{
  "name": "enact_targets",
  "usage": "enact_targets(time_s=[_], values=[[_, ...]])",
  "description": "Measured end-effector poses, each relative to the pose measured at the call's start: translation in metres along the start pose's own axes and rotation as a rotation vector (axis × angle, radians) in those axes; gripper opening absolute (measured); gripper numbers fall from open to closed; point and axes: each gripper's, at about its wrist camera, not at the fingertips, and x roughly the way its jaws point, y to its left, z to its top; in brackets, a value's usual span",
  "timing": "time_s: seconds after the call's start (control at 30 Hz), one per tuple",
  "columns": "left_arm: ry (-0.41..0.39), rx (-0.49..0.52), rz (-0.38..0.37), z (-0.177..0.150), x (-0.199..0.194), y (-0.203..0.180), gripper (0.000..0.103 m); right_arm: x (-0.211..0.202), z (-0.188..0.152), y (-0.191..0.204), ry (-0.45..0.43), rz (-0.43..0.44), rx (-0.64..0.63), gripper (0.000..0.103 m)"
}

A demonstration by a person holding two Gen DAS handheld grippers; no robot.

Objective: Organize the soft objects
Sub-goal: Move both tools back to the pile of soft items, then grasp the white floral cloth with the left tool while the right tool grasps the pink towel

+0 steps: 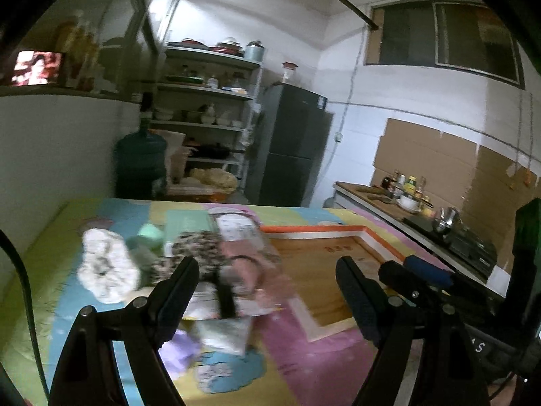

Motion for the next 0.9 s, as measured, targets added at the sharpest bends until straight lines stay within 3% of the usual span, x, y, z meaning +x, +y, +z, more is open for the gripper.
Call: enact_targets(time_s=[0.33, 0.53, 0.7, 0.8, 0.9], values=[[-0.028, -0.052, 0.122, 0.002, -0.014, 0.075, 0.083, 0.032, -0.002, 0.044, 0.05, 0.093, -0.064, 0.06], [0.025, -0.141, 0.156, 0.001, 0.011, 0.124, 0.083, 0.055, -0.003, 0.062, 0.083, 0.134, -0.087, 0.06], [0.073, -0.175, 0.152, -0.003, 0.037, 0.143, 0.083, 0.068, -0.007, 0.069, 0.106, 0.153, -0.102, 0.06], [0.109, -0.189, 0.163, -0.006, 0.053, 0.15, 0.076, 0.076, -0.009, 0.068, 0.119, 0.144, -0.109, 0.06], [0.151, -0.21, 0.18, -0.01, 0.064, 0.158, 0.063, 0.088, -0.009, 0.063, 0.138, 0.126, -0.115, 0.06]])
